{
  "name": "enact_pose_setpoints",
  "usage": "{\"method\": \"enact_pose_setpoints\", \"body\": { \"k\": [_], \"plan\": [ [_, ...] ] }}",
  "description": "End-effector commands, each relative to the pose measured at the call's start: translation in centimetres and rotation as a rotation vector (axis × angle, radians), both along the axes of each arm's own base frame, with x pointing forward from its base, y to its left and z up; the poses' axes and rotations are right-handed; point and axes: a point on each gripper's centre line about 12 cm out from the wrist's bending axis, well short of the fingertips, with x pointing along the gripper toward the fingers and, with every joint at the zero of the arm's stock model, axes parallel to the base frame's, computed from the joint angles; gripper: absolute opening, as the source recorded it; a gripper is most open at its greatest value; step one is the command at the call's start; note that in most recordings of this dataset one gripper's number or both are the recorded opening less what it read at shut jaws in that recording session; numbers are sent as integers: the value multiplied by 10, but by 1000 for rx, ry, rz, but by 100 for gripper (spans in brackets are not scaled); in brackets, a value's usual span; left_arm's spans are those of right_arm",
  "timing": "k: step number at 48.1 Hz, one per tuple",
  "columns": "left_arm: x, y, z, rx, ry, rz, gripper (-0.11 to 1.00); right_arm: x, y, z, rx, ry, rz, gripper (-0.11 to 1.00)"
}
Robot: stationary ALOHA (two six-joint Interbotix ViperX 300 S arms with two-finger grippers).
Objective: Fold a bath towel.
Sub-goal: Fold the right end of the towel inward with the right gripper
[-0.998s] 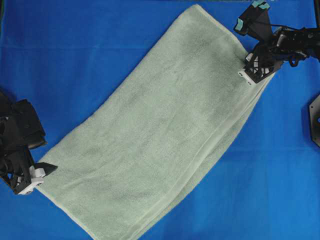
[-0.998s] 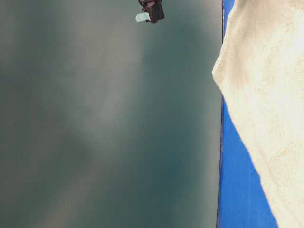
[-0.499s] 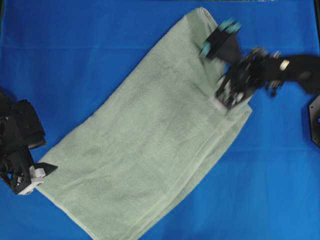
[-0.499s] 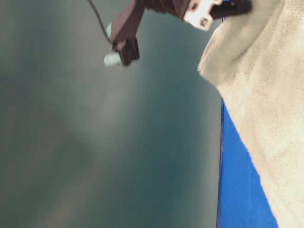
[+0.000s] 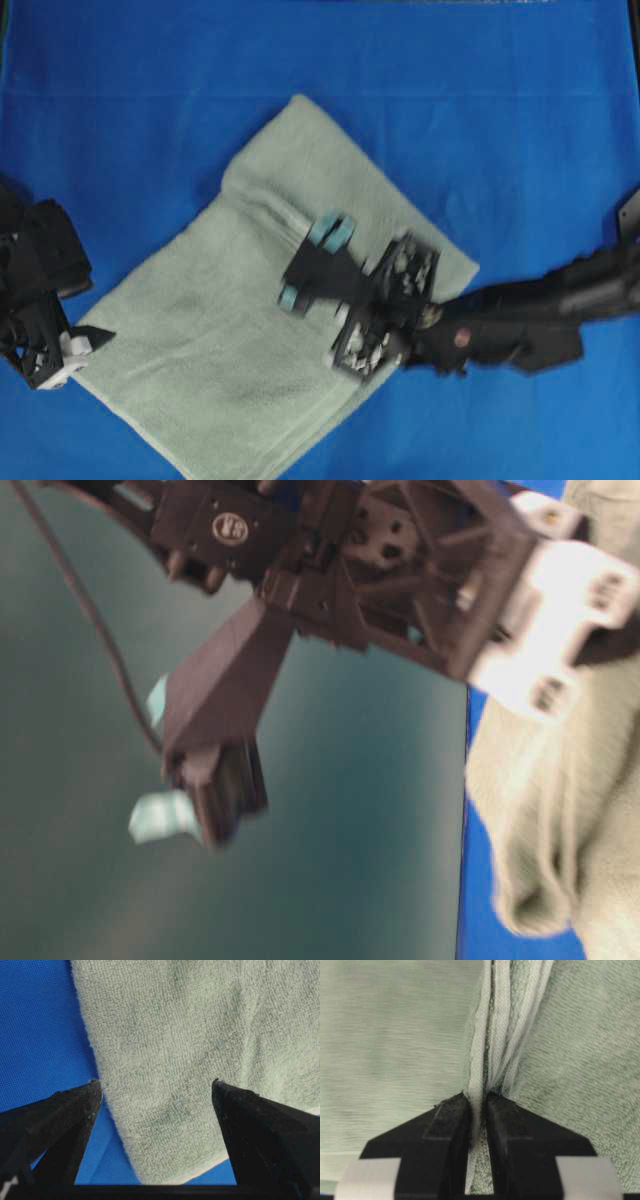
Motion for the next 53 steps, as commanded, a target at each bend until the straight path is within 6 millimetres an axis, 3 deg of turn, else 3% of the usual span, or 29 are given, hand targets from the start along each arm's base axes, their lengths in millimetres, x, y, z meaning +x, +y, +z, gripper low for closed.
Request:
{"method": "enact_pose_setpoints", "body": {
  "k": [1,13,32,42,53],
  "plan": [
    [4,-2,6,-6,-20,-3,85,9,9,13,23,-39,5,14],
    [3,-2,6,-6,-20,-3,85,18,20,8,84,-98,47,14],
    [3,-1,6,-2,-18,-5,85,16,17,-11,121,-108,53,14],
    [3,-1,6,13,-11,-17,85,21,31,2,128,-153,124,66],
    [4,-2,7,41,-15,-84,85,13,39,37,128,-218,177,63]
  ]
}}
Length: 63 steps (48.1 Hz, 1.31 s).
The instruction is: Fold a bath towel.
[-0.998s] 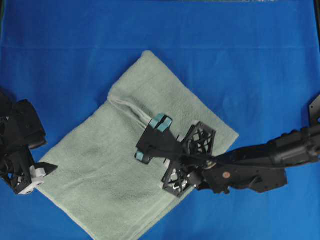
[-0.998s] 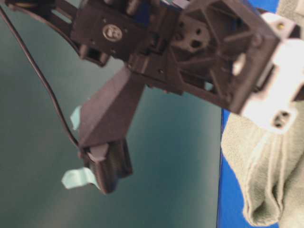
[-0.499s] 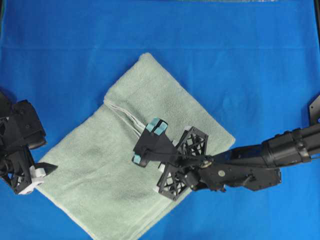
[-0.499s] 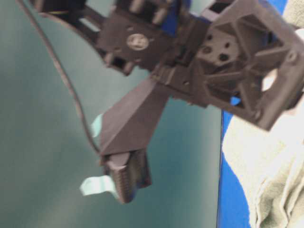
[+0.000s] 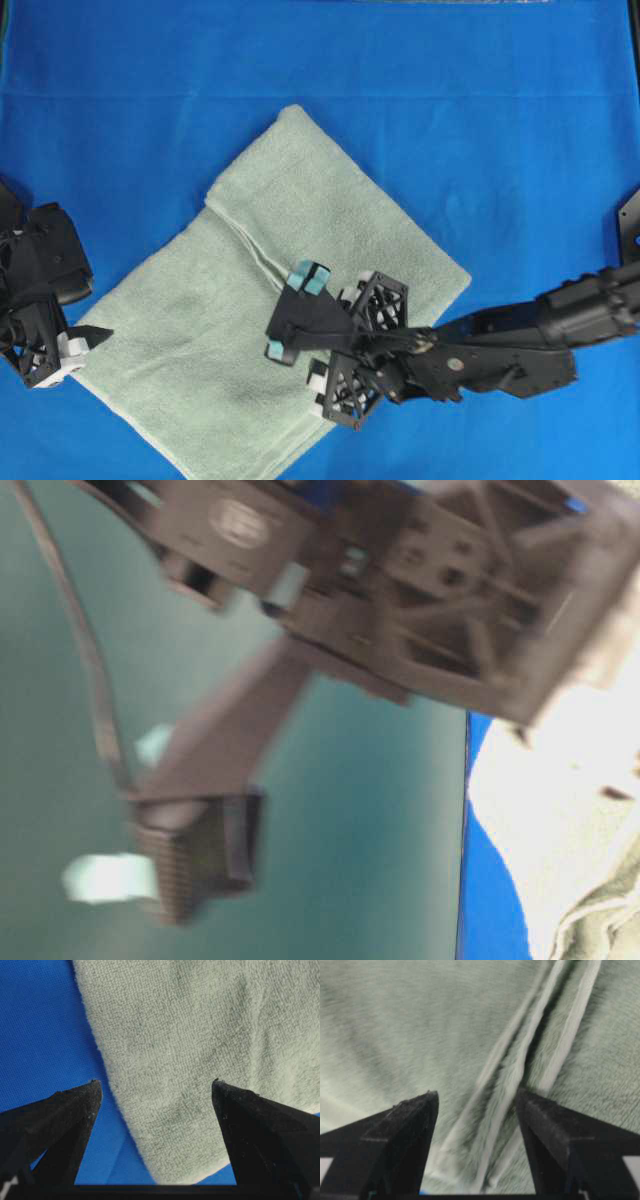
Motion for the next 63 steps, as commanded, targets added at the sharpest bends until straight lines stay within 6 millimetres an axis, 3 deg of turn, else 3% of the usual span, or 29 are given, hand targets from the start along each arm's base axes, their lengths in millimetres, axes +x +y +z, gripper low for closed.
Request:
{"method": "enact_pose_setpoints", "body": {
  "k": [1,7,18,26,36,46,55,63],
  "plan": [
    [5,-3,8,-8,-26,-19,85,-4,0,35,13,-74,10,63],
    [10,-12,13,-11,-67,-127,85,-19,-13,45,-13,-78,4,63],
    [23,-69,28,124,-277,-771,84,-48,-54,41,-8,-73,-58,63],
    [40,-99,34,240,-371,-1046,83,-62,-74,36,16,-97,-79,63],
    [63,-121,30,276,-354,-1089,83,-72,-83,31,16,-88,-94,63],
    [69,-121,-15,325,-155,-1061,83,-73,-83,30,16,-84,-94,63],
    [79,-132,-44,334,-73,-1057,83,-75,-84,28,15,-77,-97,63],
    [79,-126,-69,365,21,-1052,83,-75,-84,26,13,-74,-96,63]
  ]
}}
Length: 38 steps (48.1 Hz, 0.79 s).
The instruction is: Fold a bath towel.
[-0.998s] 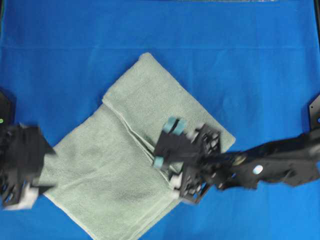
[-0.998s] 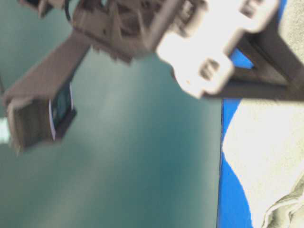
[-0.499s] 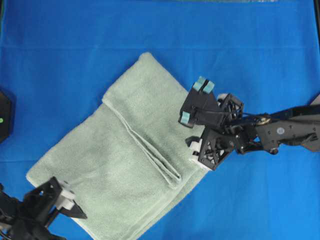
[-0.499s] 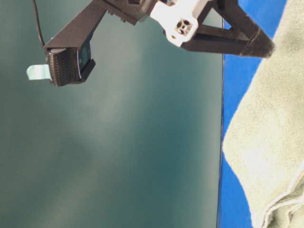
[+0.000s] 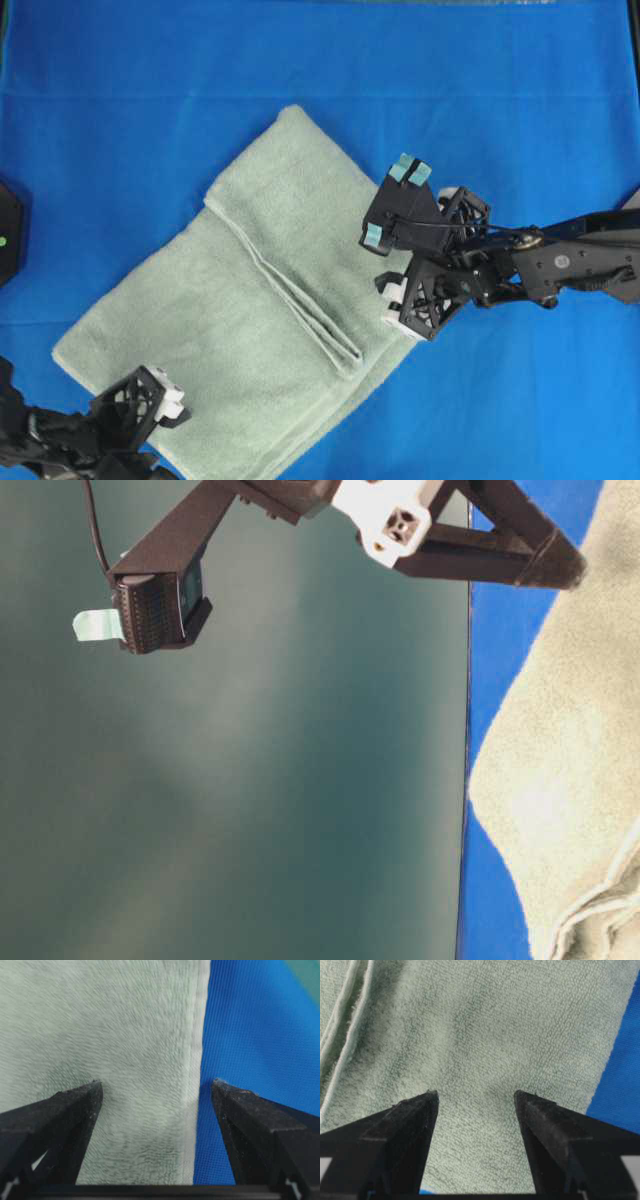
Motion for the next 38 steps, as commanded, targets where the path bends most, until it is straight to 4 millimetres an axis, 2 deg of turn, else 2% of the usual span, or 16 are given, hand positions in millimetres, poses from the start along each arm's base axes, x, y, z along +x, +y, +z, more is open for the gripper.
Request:
{"method": "enact_pose_setpoints", "body": {
  "k": [1,10,13,16,23,26,32,38],
  "plan": [
    [4,0,2,8,1,15,83,1,1,11,3,-34,10,63],
    [4,6,2,64,21,38,82,0,3,10,4,-33,14,63],
    [5,6,3,74,24,43,77,0,3,10,5,-32,15,63],
    [6,5,4,74,22,38,64,-1,4,10,5,-31,15,63],
    [9,3,7,84,10,0,22,-1,4,10,3,-30,16,63],
    [9,3,7,94,11,-11,8,-1,4,10,2,-30,17,63],
    [11,3,12,112,8,-21,8,-1,4,10,3,-27,14,63],
    [16,6,37,169,-1,-2,8,-3,3,10,1,-22,13,63]
  ]
}}
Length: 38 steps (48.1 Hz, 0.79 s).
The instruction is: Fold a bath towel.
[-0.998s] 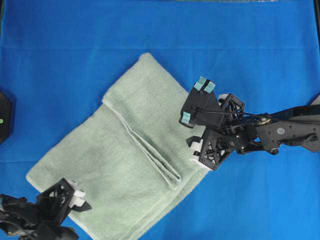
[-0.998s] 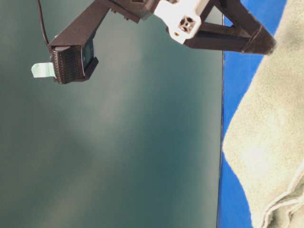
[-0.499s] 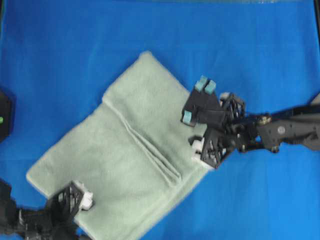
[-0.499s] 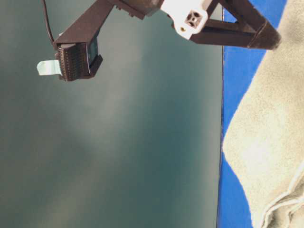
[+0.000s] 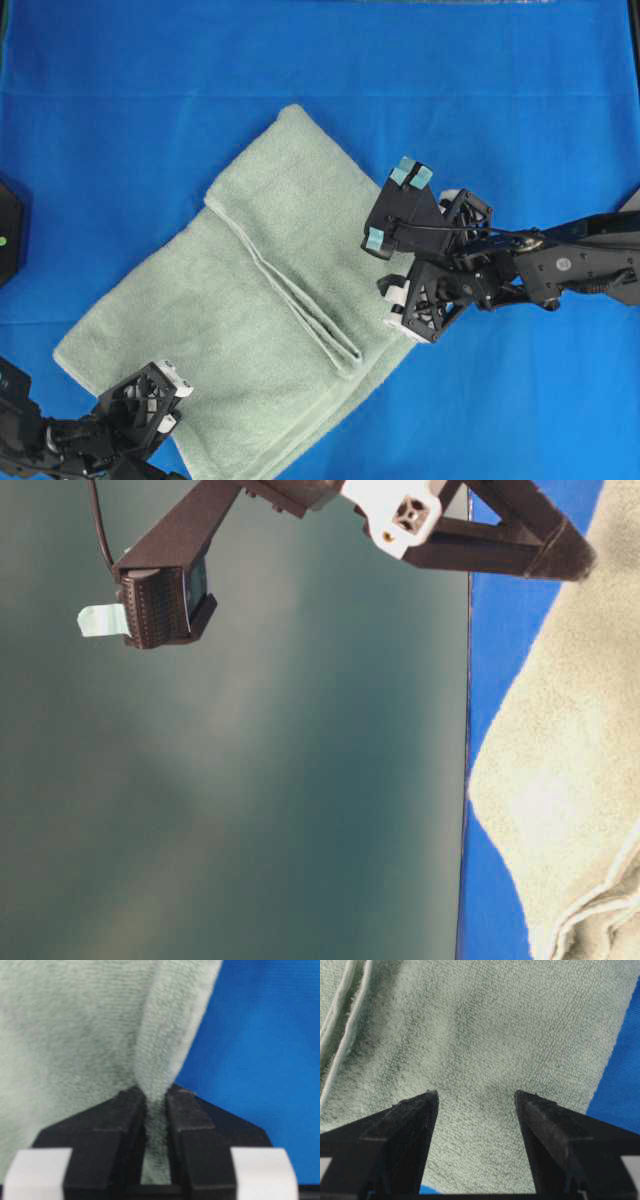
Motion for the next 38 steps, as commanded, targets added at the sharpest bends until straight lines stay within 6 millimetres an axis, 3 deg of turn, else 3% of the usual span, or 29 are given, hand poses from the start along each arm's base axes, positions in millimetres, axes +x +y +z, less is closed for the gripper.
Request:
{"method": "enact_pose_setpoints", "body": {
  "k": [1,8,13,20,31,38],
  "plan": [
    [8,-1,35,21,-38,7,8,-1,1,13,4,-31,1,63],
    [14,16,67,212,22,-39,8,-10,-4,11,-9,-7,-11,63],
    [34,34,86,308,69,-91,7,-21,-8,10,-18,13,-22,63],
    [77,62,104,343,53,-190,8,-46,-14,10,-21,36,-38,63],
    [159,124,129,389,-60,-317,8,-100,-28,9,-13,51,-79,63],
    [200,159,134,420,-111,-345,8,-134,-40,15,-19,39,-133,63]
  ]
}}
